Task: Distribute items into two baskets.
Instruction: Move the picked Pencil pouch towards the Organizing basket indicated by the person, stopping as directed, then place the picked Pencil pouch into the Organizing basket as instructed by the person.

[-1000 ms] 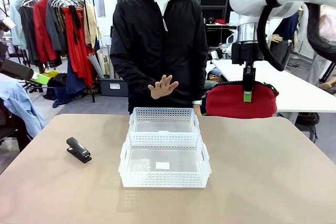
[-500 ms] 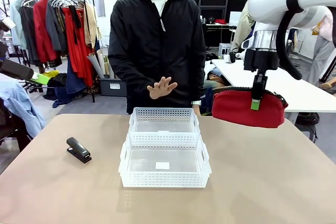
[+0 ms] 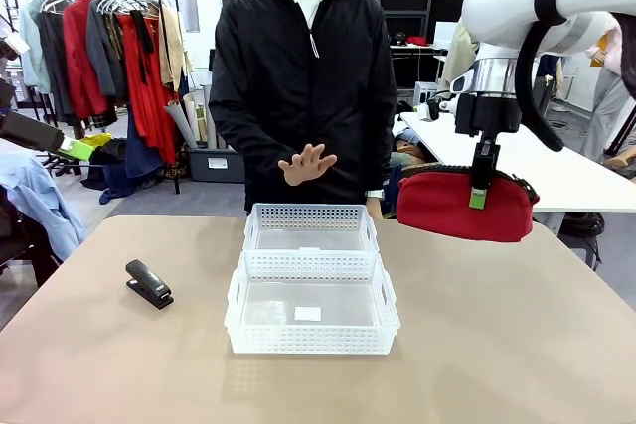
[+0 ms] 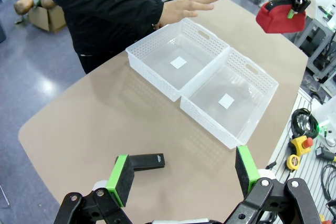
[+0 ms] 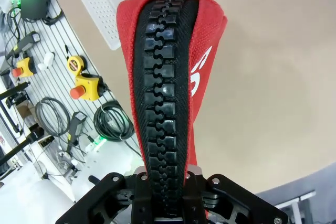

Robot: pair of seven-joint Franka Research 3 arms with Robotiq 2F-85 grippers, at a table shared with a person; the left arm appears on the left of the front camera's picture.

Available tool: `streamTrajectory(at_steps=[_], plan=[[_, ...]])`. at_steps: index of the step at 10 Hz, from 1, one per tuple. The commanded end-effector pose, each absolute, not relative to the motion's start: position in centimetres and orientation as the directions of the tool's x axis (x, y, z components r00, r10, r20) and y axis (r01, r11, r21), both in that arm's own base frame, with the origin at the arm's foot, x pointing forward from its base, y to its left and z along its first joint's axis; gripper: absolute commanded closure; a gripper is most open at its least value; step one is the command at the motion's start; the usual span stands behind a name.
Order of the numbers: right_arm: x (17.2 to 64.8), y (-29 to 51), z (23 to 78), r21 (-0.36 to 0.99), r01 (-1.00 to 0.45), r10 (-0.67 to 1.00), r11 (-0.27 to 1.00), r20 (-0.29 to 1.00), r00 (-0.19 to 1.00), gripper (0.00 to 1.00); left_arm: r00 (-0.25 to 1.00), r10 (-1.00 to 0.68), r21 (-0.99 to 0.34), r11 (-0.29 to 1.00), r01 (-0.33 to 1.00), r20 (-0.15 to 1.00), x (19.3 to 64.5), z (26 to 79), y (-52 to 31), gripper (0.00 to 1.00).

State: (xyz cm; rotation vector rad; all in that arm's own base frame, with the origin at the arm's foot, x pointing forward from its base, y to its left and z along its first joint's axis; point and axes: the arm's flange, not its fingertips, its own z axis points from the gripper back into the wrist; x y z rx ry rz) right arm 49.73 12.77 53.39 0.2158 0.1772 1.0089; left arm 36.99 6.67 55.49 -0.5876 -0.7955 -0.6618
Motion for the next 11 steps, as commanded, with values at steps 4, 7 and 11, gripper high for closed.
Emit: streamTrajectory(at_steps=[4, 7, 11], plan=[[50.06, 12.76, 53.97, 0.258, -0.816, 0.851, 0.518, -0.057, 0.522, 1.00, 0.516, -0.306, -0.218, 0.653, 0.725, 0.800, 37.01, 55.54, 6.71, 0.00], [50.06, 12.76, 53.97, 0.258, -0.816, 0.851, 0.518, -0.057, 0.522, 1.00, 0.516, -0.306, -0.218, 0.653, 0.725, 0.800, 37.01, 55.54, 6.71, 0.00], [50.06, 12.76, 53.97, 0.258, -0.816, 0.851, 0.518, -0.057, 0.522, 1.00, 0.516, -0.306, -0.218, 0.653, 0.725, 0.800, 37.01, 55.54, 6.71, 0.00]])
